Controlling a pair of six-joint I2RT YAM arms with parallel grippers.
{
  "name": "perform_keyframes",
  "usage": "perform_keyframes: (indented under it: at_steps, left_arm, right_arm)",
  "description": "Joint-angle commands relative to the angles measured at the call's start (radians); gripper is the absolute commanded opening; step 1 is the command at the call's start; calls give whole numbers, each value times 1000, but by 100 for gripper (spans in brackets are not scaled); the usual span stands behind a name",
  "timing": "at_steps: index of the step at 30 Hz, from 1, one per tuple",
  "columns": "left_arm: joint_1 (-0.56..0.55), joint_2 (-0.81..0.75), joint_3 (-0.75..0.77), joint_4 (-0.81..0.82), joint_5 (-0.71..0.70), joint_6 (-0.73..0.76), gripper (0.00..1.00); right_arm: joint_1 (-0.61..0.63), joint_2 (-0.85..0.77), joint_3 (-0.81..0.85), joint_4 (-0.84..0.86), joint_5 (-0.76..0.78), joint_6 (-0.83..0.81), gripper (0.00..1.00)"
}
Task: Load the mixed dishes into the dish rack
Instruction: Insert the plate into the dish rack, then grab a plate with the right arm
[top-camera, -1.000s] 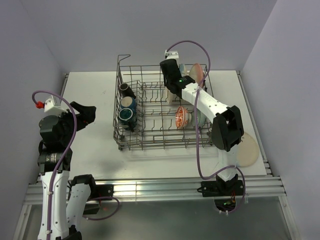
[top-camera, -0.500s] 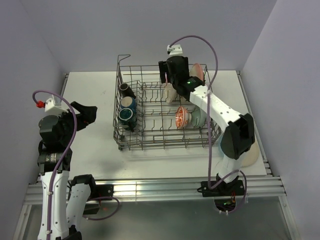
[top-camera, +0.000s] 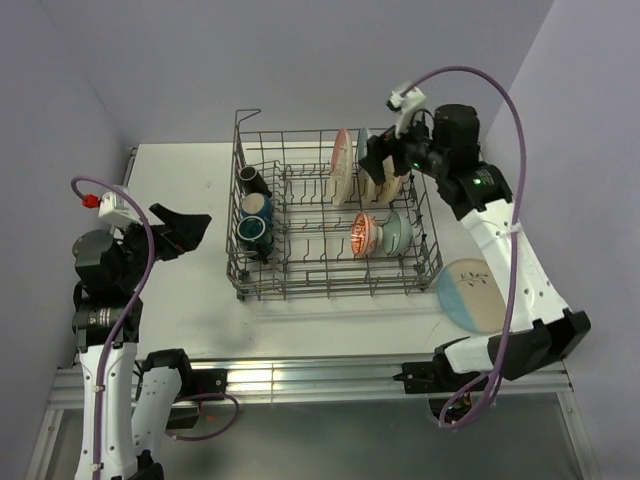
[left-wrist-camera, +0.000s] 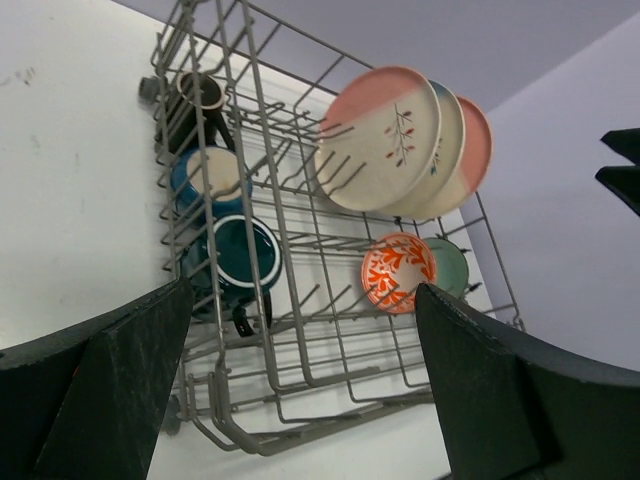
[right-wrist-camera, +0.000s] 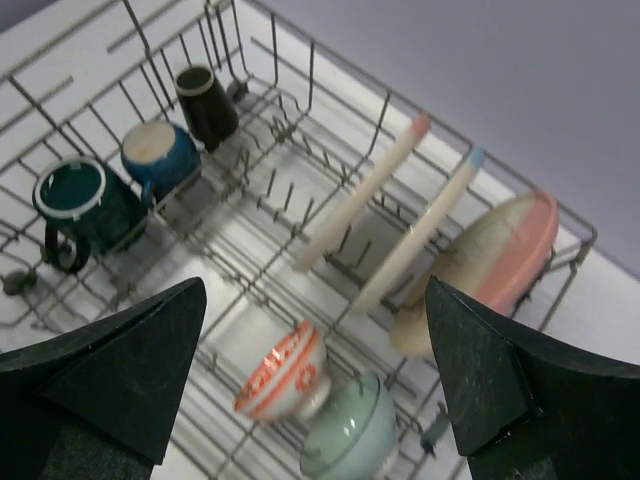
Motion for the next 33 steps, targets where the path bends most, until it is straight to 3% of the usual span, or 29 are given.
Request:
perform_keyframes:
  at_steps: [1,5,11,18,23,29,32,33]
  left_arm:
    - [5,-27,55,8,87,-19,99]
    - [5,-64,56,-28,81,-20,99]
    - [5,-91,42,-6,125,-27,99]
    - [5,-117,41,-44,156,10,98]
    - [3,-153,19,-46,196,-8,98]
    - [3,-226,7,-96,231,-24,98]
    - [3,-255,12,-144,230,-25,98]
    - [3,-265,9,-144,234,-31,98]
  right_arm:
    - [-127,-74,-57,-133,-210,-55,97]
    - [-308,-153,-157,-160,-201,-29,96]
    - [-532,-216,-209,-349,-225,-206,93]
    - [-730,-207,-264,-539,-146,-419,85]
    - [-859,-222,-355,-596,-52,-493,83]
    - [-962,-239,-499,-590,52,-535,74]
    - [-1005,-272,-586,-631,63,-730,58]
    - [-1025,-307,-612,-662,36,-891,58]
